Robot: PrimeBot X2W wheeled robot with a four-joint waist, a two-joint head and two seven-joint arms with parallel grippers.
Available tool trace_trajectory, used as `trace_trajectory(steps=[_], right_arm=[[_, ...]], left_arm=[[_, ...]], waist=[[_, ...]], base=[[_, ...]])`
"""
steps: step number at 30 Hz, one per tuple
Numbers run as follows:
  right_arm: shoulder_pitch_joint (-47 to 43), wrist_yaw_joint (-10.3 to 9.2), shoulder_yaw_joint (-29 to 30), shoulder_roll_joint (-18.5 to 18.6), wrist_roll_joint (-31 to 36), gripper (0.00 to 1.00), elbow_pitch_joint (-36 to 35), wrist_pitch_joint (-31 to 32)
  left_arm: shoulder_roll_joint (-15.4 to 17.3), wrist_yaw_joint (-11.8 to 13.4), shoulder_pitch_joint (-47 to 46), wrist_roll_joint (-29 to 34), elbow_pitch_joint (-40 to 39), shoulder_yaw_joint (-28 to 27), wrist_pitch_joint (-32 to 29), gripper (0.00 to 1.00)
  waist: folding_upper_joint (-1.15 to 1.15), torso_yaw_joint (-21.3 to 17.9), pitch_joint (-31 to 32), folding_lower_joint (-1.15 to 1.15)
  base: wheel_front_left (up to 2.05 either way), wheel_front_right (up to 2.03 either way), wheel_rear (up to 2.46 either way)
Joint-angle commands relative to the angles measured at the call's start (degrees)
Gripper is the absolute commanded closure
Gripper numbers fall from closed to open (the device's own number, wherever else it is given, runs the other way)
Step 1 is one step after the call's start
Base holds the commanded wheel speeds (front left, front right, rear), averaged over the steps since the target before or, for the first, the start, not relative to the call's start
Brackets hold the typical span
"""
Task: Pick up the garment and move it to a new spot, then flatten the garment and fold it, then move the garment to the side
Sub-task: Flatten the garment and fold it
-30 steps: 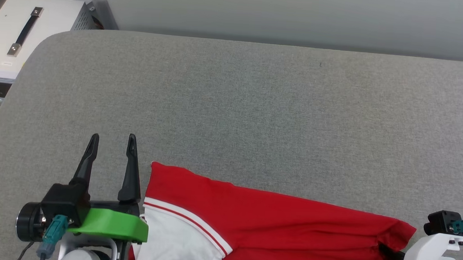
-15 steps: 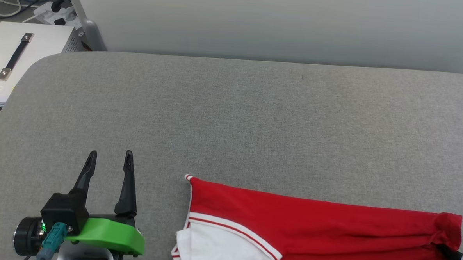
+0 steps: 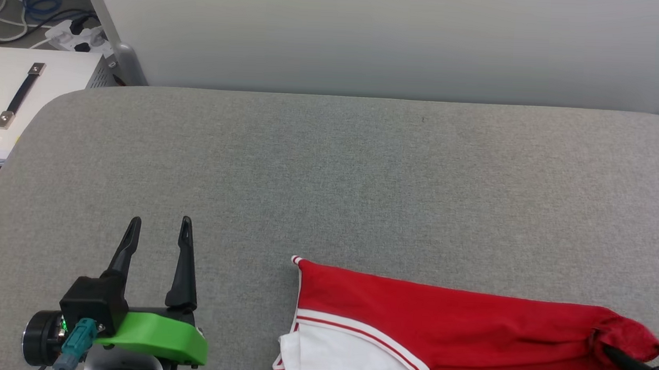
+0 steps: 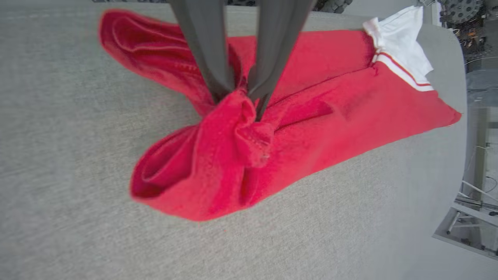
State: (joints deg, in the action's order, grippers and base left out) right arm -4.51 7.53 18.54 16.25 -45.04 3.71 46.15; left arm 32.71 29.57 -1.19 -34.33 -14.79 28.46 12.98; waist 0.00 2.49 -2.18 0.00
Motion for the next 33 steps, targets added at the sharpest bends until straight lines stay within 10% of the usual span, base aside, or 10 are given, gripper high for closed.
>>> trace_trajectory(steps=[1,13,33], right_arm=[[0.7,-0.04,-0.2,-1.8,-3.1,1.0,-0.8,1.6],[1.6,-0.04,-4.2,-12.3,-20.7,1.0,-3.8,8.5],[7.3,-0.04,-31.2,-13.4,-33.4,1.0,-1.3,-1.6]], left_arm=[[0.2,0.3,0.7,-0.1,0.1,0.0,-0.1,0.0],[0.8,0.4,-0.1,0.1,-0.5,0.4,-1.2,0.0],[-2.5,-0.6,-5.4,1.4,0.4,1.6,-0.1,0.0]], waist=[[0.0,0.3,0.2,0.0],[0.0,2.5,-0.6,0.0],[0.0,7.7,-9.7,0.0]], base=[[0.0,0.0,0.0],[0.0,0.0,0.0],[0.0,0.0,0.0]])
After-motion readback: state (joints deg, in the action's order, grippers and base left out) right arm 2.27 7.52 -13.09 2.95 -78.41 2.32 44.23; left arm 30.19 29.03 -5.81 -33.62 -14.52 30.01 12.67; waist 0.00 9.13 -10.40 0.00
